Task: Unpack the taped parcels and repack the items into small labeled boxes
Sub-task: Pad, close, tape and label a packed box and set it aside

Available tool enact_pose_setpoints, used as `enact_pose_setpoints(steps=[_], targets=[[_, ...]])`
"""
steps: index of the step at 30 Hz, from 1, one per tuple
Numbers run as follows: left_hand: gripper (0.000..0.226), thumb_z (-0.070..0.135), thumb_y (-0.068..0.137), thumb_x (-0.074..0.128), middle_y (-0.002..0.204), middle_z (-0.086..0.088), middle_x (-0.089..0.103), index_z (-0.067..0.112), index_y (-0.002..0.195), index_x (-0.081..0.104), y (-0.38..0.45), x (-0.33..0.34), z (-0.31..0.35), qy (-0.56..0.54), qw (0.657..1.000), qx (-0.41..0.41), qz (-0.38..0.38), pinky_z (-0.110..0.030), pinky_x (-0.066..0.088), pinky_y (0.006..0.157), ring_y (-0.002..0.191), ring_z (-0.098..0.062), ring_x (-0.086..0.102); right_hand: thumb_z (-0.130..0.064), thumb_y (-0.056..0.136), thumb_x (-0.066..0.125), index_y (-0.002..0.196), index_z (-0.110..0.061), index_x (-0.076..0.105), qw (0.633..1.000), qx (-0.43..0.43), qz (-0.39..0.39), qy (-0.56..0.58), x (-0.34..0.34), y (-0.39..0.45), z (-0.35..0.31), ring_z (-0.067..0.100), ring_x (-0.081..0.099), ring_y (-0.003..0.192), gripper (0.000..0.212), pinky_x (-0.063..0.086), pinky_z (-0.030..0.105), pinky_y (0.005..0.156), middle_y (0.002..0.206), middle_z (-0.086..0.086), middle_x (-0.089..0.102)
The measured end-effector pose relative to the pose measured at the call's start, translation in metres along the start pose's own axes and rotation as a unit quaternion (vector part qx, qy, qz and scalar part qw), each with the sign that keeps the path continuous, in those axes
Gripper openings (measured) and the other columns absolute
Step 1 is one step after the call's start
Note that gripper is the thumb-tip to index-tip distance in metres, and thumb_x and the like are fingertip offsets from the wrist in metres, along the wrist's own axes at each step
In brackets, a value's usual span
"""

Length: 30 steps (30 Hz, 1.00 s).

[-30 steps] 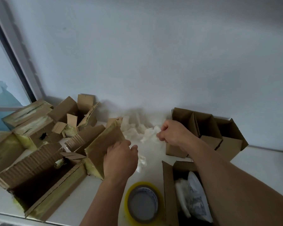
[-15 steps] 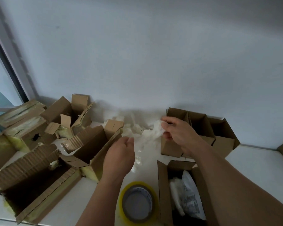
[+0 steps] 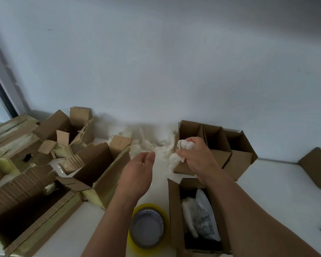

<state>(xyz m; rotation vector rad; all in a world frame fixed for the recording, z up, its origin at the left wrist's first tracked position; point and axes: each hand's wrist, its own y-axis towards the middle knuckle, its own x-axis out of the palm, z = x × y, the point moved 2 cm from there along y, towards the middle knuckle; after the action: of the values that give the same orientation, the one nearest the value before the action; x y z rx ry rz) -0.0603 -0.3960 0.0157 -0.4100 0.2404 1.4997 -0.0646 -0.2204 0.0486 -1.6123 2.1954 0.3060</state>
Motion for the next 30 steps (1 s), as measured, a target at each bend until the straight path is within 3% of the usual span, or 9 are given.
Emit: enact_pose_setpoints(steps=[3,7,13,16,19,22,24,27,30], targets=[[0.043,0.05,0.102,0.038,0.129,0.005,0.061,0.028,0.134,0.055,-0.005,0.006,0.005,0.018,1.0,0.016,-0.012,-0.033,0.042,0.098,0.116,-0.014,0.054,-0.018,0.092,0.062,0.109,-0.024,0.051,1.0,-0.009,0.005,-0.028,-0.015,-0.007,0.002,0.012,0.057,0.088,0.021,0.051,0.026,0.073,0.102,-0.002,0.056],[0.041,0.048,0.102,0.038,0.128,0.008,0.061,0.028,0.132,0.057,-0.013,0.02,0.014,0.073,0.995,0.059,-0.04,-0.025,0.036,0.087,0.102,-0.006,0.048,-0.028,0.099,0.052,0.105,-0.029,0.054,0.999,-0.014,0.01,-0.028,-0.044,-0.024,0.006,0.016,0.066,0.088,0.006,0.058,0.032,0.081,0.098,-0.005,0.062],[0.032,0.041,0.102,0.043,0.126,0.014,0.058,0.03,0.128,0.06,-0.029,0.04,0.02,0.143,0.976,0.149,-0.075,-0.024,0.04,0.095,0.117,-0.009,0.053,-0.03,0.101,0.049,0.107,-0.026,0.055,0.999,-0.013,0.039,0.006,-0.084,-0.055,0.013,0.012,0.064,0.081,0.009,0.05,0.017,0.061,0.102,-0.001,0.062],[0.024,0.034,0.101,0.046,0.113,0.016,0.06,0.029,0.113,0.066,-0.04,0.054,0.025,0.197,0.938,0.268,-0.099,-0.021,0.038,0.094,0.112,-0.006,0.049,-0.027,0.101,0.05,0.105,-0.024,0.057,0.997,-0.022,0.066,0.015,-0.102,-0.07,0.017,0.015,0.065,0.08,0.009,0.054,0.024,0.066,0.098,0.002,0.065],[0.022,0.033,0.099,0.048,0.109,0.018,0.061,0.031,0.109,0.067,-0.049,0.068,0.021,0.247,0.895,0.349,-0.131,-0.03,0.038,0.102,0.113,-0.005,0.044,-0.025,0.102,0.048,0.108,-0.022,0.057,0.995,-0.013,0.098,0.014,-0.112,-0.083,0.023,0.017,0.067,0.079,0.012,0.057,0.028,0.068,0.096,0.004,0.066],[0.027,0.035,0.1,0.042,0.127,0.025,0.056,0.037,0.117,0.063,-0.056,0.076,0.016,0.298,0.871,0.356,-0.161,-0.036,0.014,0.12,0.139,-0.008,0.023,-0.026,0.102,0.046,0.11,-0.025,0.053,0.991,-0.004,0.137,0.001,-0.113,-0.094,0.026,0.018,0.066,0.08,0.01,0.055,0.023,0.063,0.096,0.002,0.062],[0.032,0.034,0.101,0.039,0.142,0.027,0.045,0.04,0.127,0.058,-0.061,0.078,0.015,0.335,0.849,0.363,-0.186,-0.038,-0.006,0.121,0.147,-0.01,0.002,-0.026,0.101,0.048,0.108,-0.028,0.046,0.988,-0.005,0.15,-0.033,-0.106,-0.101,0.027,0.015,0.064,0.079,0.008,0.052,0.02,0.059,0.095,-0.004,0.057],[0.039,0.037,0.101,0.036,0.15,0.025,0.034,0.045,0.138,0.046,-0.067,0.081,0.015,0.383,0.816,0.38,-0.21,-0.047,-0.014,0.119,0.149,-0.017,-0.011,-0.027,0.1,0.051,0.106,-0.03,0.042,0.987,0.001,0.123,-0.107,-0.091,-0.11,0.037,0.015,0.062,0.086,0.012,0.058,0.029,0.075,0.096,-0.007,0.053],[0.042,0.042,0.102,0.032,0.154,0.021,0.029,0.051,0.143,0.035,-0.069,0.083,0.011,0.42,0.796,0.38,-0.213,-0.051,-0.019,0.116,0.149,-0.022,-0.016,-0.032,0.1,0.049,0.109,-0.031,0.041,0.979,0.029,0.074,-0.188,-0.081,-0.114,0.053,0.011,0.053,0.092,0.012,0.044,0.016,0.071,0.106,-0.005,0.049]])
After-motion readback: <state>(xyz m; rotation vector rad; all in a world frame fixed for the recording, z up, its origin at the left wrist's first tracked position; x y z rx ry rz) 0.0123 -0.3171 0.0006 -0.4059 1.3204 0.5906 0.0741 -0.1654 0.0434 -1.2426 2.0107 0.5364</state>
